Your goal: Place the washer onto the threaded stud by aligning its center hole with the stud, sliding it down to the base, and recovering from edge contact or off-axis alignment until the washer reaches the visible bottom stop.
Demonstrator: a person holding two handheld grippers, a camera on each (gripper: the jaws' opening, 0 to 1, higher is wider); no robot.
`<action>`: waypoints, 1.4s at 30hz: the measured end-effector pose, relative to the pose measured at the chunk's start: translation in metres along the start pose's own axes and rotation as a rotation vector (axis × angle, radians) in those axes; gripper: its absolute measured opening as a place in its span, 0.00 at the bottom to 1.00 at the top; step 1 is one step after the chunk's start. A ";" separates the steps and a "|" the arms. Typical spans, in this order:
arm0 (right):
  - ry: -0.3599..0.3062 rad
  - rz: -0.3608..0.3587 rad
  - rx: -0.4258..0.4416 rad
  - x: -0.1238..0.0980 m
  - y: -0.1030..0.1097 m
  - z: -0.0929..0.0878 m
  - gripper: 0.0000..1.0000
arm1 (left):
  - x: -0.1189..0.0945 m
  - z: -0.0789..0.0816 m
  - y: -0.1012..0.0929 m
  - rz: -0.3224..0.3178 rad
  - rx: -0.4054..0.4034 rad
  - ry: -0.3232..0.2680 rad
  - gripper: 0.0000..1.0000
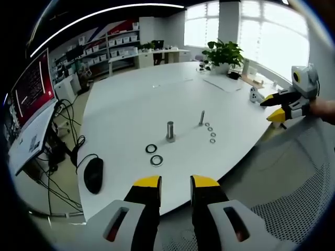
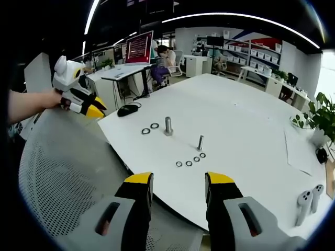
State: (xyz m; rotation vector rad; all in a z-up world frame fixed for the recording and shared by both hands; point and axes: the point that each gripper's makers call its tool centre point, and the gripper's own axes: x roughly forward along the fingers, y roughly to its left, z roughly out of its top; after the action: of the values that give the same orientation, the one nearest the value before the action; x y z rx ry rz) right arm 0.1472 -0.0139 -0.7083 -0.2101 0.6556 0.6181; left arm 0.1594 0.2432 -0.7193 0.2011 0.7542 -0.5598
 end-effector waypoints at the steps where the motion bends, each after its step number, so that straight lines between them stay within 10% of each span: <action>1: -0.001 0.002 0.001 0.000 0.000 0.000 0.42 | 0.001 -0.001 0.000 -0.003 0.002 0.007 0.20; 42: -0.024 -0.002 0.039 -0.001 -0.003 0.005 0.41 | 0.004 -0.010 0.001 -0.012 -0.012 0.061 0.20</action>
State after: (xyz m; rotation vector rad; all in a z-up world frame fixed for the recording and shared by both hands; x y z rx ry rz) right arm 0.1506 -0.0145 -0.7041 -0.1670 0.6437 0.6050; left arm 0.1561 0.2461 -0.7296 0.2033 0.8183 -0.5628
